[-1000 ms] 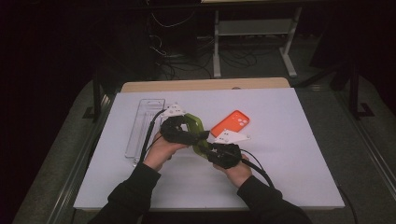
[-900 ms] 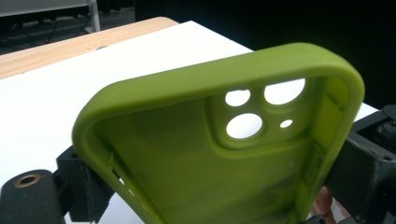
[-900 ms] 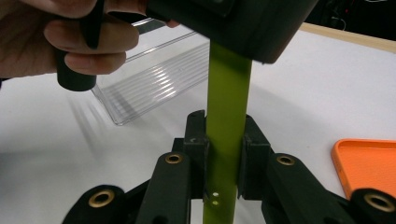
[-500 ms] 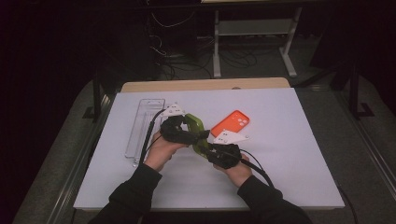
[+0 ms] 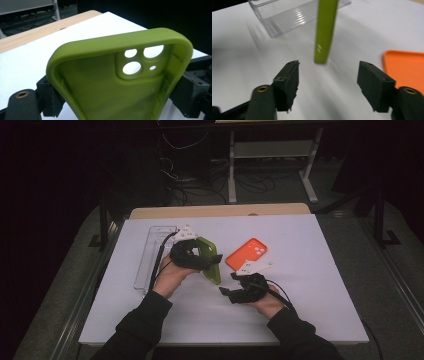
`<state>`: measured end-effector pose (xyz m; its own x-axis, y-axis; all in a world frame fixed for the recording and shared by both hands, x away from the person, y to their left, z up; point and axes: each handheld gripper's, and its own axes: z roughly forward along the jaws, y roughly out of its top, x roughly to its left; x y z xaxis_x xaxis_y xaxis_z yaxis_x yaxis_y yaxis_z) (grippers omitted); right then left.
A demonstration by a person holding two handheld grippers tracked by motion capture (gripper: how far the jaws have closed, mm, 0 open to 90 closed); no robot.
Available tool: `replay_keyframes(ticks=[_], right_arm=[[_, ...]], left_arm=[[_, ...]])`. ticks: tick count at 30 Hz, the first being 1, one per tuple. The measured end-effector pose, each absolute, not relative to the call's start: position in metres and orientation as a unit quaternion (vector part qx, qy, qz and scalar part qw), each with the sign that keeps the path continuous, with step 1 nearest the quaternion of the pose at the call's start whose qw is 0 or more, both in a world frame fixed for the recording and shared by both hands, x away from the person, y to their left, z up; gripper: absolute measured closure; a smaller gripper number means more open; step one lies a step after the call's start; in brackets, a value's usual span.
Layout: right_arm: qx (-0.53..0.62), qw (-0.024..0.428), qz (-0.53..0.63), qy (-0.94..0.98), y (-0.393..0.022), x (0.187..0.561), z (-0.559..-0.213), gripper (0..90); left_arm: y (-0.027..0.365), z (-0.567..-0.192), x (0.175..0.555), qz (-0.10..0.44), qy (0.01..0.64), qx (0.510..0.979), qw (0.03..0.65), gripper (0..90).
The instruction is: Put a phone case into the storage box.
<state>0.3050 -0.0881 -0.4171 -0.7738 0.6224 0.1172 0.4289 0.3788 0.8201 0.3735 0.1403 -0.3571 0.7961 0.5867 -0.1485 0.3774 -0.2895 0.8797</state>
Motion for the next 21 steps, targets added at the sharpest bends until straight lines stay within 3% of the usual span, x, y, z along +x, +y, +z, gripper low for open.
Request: replay_keyframes(ticks=[16,21], right_arm=[[0.337,0.146,0.42,0.83,-0.14,0.297,-0.425,0.3],[0.343,0.143,0.425,0.825,-0.154,0.296,-0.426,0.0]], left_arm=[[0.149,-0.33,0.389,0.128,0.311,0.787,0.517,13.4],[0.157,-0.319,0.395,0.138,0.321,0.782,0.516,13.4]])
